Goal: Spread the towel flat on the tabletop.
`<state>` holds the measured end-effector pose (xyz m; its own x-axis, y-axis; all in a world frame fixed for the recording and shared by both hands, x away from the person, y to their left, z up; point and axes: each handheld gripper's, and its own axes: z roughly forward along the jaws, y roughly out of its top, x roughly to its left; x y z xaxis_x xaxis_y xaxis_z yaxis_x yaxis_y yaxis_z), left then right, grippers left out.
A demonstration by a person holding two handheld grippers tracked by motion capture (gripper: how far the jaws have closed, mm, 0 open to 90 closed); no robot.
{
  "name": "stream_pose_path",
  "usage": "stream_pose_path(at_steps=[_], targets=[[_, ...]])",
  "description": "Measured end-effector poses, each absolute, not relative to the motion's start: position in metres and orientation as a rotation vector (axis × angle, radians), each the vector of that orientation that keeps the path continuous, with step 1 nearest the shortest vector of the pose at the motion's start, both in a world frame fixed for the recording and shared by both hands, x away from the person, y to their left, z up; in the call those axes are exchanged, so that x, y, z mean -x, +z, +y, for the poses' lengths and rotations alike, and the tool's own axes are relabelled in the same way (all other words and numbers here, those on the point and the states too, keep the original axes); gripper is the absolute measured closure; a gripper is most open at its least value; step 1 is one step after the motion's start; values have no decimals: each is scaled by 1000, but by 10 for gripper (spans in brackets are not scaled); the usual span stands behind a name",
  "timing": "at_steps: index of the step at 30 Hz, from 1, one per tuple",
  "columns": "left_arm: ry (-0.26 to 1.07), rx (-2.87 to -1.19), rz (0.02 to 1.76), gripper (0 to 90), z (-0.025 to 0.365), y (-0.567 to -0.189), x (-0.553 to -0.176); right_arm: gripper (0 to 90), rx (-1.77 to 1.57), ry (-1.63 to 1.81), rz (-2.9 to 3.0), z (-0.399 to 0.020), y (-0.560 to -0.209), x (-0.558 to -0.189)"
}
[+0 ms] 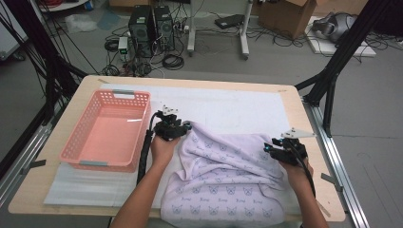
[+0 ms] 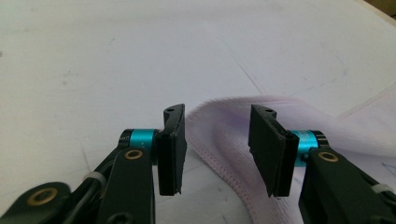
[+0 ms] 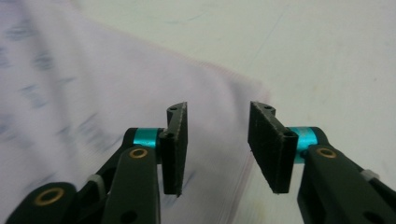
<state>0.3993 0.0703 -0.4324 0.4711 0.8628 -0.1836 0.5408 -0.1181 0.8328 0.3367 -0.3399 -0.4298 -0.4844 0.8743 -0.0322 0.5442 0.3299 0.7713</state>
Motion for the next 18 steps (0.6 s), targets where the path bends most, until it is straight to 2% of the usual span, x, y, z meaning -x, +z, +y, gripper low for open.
stream_pose_path(at_steps=[6,7,9,10,13,16,17,18], targets=[[374,-1816,1194,562,71,-436,-397,500,-1340,940,2183,-332,-447,-382],[364,-1821,1189,562,70,-436,-397,595,-1351,968,2174,-334,-446,-385],[357,-1829,1184,563,69,-436,-397,850,-1328,962,2206,-336,-444,-393],[348,-1832,1182,563,69,-437,-397,866,-1316,935,2221,-336,-442,-397],[323,-1839,1184,550,67,-437,-396,873,-1318,850,2030,-340,-432,-406],[289,-1874,1162,470,58,-440,-395,860,-1493,978,1759,-358,-425,-407],[277,-1891,1149,443,53,-442,-394,840,-1530,981,1754,-361,-427,-408],[268,-1914,1136,436,49,-444,-393,774,-1539,953,1773,-362,-428,-408]])
